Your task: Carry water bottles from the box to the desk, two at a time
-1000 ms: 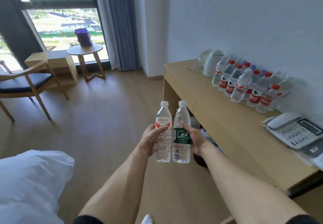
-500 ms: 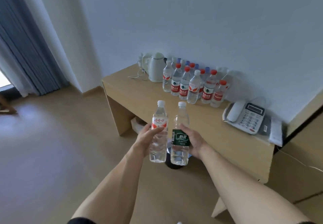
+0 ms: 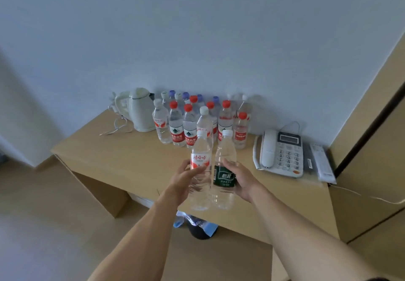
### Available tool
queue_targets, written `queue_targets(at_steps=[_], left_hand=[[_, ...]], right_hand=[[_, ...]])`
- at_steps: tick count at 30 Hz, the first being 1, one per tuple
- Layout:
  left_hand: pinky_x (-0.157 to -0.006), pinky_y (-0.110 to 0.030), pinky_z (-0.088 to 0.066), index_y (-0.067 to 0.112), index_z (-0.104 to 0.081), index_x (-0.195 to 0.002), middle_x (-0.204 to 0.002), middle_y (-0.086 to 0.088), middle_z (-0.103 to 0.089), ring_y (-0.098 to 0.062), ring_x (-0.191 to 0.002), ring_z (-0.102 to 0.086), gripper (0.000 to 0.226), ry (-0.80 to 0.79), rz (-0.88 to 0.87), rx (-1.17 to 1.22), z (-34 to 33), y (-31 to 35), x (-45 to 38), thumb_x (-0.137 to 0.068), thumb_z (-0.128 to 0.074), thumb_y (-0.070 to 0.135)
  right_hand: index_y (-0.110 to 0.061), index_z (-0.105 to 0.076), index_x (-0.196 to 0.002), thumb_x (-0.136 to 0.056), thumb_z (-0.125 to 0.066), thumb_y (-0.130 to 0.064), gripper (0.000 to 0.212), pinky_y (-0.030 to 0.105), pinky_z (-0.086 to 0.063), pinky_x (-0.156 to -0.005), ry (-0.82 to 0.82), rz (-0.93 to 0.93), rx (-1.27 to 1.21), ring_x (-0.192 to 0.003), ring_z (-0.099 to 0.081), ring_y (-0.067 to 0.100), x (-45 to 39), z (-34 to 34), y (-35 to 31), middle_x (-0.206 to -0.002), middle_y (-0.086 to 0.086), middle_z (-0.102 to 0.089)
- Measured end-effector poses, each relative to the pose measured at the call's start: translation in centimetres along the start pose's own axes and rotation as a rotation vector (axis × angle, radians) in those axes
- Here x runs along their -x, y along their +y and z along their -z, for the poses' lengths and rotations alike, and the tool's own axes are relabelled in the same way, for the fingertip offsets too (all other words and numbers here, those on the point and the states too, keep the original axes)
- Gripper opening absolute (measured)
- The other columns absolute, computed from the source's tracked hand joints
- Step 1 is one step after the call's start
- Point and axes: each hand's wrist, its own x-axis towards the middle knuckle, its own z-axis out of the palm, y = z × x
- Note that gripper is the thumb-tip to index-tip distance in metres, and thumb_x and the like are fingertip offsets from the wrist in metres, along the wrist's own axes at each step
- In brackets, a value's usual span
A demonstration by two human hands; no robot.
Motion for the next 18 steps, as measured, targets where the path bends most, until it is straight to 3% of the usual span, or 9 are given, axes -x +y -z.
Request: queue_targets(at_steps=[2, 5, 7, 10, 13, 15, 18], left_hand=[[-0.088, -0.056, -0.046, 0.009, -0.056, -0.128, -0.120, -0.028, -0.066, -0.045, -0.096, -0.066, 0.070, -0.033, -0.003, -0.001, -0.1, 0.6, -2.0, -0.067, -0.088, 0.019], [-0.076, -0.048, -0.046, 0.014, -0.058, -0.127, -0.120, -0.026, -0.066, -0.043, -0.093, -0.062, 0.071, -0.105, -0.018, -0.044, -0.2, 1.2, -4.6, -0.062, -0.088, 0.021], [-0.082, -0.050, -0.050, 0.016, -0.059, -0.124, -0.118, -0.019, -0.070, -0.043, -0.101, -0.066, 0.076, -0.130, -0.040, -0.114, -0.2, 1.6, -6.4, -0.055, -0.091, 0.026], [-0.084, -0.035, -0.051, 0.018, -0.059, -0.120, -0.109, -0.008, -0.075, -0.025, -0.102, -0.071, 0.080, -0.198, -0.074, -0.230, -0.1, 2.2, -9.0, -0.049, -0.092, 0.034], [-0.089, -0.040, -0.055, 0.015, -0.058, -0.120, -0.110, -0.009, -0.075, -0.027, -0.105, -0.071, 0.079, -0.295, -0.094, -0.305, 0.2, 2.3, -11.4, -0.051, -0.094, 0.030], [-0.090, -0.040, -0.055, 0.018, -0.057, -0.120, -0.110, -0.007, -0.075, -0.025, -0.106, -0.071, 0.079, -0.354, -0.098, -0.346, 0.6, 2.5, -12.6, -0.052, -0.095, 0.029], [-0.089, -0.033, -0.053, 0.026, -0.056, -0.126, -0.110, 0.001, -0.075, -0.015, -0.104, -0.071, 0.085, -0.395, -0.098, -0.403, 0.8, 3.1, -14.1, -0.051, -0.095, 0.028]], right_hand=[[-0.010, -0.074, -0.102, -0.084, -0.071, -0.040, 0.036, 0.052, -0.050, -0.099, 0.014, 0.030, 0.005, -0.101, -0.069, 0.037, -1.4, 0.7, -0.9, -0.110, 0.023, -0.071], [-0.007, -0.062, -0.125, -0.087, -0.071, -0.035, 0.048, 0.053, -0.046, -0.107, 0.106, 0.044, 0.048, -0.115, -0.064, 0.040, -3.0, 1.7, -1.5, -0.122, 0.023, -0.068], [-0.009, -0.058, -0.128, -0.081, -0.075, -0.039, 0.059, 0.051, -0.046, -0.107, 0.164, 0.048, 0.095, -0.117, -0.063, 0.036, -3.9, 2.3, -1.9, -0.123, 0.019, -0.068], [-0.019, -0.060, -0.119, -0.070, -0.080, -0.043, 0.058, 0.044, -0.044, -0.108, 0.262, 0.054, 0.142, -0.117, -0.061, 0.026, -4.5, 2.8, -2.4, -0.125, 0.010, -0.067], [-0.025, -0.063, -0.118, -0.067, -0.083, -0.043, 0.059, 0.035, -0.048, -0.095, 0.333, 0.065, 0.137, -0.115, -0.062, 0.020, -4.9, 3.5, -2.4, -0.120, 0.001, -0.069], [-0.028, -0.066, -0.120, -0.071, -0.084, -0.037, 0.053, 0.030, -0.048, -0.089, 0.363, 0.085, 0.157, -0.116, -0.062, 0.017, -5.1, 3.8, -2.5, -0.117, -0.004, -0.072], [-0.040, -0.071, -0.110, -0.077, -0.084, -0.023, 0.039, 0.030, -0.048, -0.094, 0.428, 0.102, 0.183, -0.117, -0.063, 0.014, -5.1, 4.2, -2.5, -0.114, -0.010, -0.073]])
